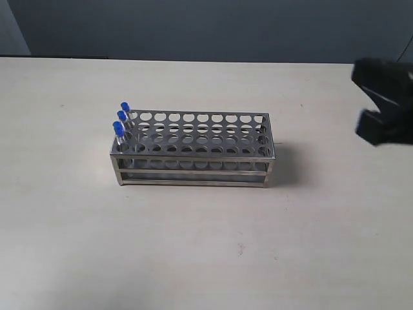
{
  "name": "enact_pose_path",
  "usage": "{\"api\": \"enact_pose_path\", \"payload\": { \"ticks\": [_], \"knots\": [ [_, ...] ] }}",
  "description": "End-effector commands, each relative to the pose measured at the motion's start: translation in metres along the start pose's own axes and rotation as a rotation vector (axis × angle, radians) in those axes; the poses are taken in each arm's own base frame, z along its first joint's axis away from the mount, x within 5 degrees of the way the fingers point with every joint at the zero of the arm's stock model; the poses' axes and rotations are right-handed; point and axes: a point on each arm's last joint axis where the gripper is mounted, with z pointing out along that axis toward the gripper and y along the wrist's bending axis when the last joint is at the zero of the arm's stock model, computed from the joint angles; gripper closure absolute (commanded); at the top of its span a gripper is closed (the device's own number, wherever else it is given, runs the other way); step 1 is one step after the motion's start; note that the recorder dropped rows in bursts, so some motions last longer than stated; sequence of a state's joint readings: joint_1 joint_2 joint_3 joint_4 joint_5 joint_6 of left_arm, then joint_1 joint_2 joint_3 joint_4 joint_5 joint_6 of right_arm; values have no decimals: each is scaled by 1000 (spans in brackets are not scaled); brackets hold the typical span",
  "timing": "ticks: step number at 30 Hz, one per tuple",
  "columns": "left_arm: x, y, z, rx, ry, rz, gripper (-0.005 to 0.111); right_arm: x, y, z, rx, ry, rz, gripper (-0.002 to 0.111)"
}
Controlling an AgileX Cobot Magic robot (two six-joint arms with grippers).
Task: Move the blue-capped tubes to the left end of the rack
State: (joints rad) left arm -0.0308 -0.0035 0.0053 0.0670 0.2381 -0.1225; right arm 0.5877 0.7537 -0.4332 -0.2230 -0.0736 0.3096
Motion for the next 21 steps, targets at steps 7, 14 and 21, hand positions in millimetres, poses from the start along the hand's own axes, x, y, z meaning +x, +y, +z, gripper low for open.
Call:
{"api": "enact_pose_path", "payload": {
  "ticks": [7, 14, 21],
  "knots": [
    [-2, 0, 0, 4, -9, 1, 106, 80, -24, -71, 219, -324, 19, 106],
    [-2, 0, 0, 4, -9, 1, 106, 93, -32, -92, 401, -298, 96, 106],
    [-2, 0, 0, 4, -9, 1, 106, 101, -34, -94, 444, -222, 118, 106]
  ]
}}
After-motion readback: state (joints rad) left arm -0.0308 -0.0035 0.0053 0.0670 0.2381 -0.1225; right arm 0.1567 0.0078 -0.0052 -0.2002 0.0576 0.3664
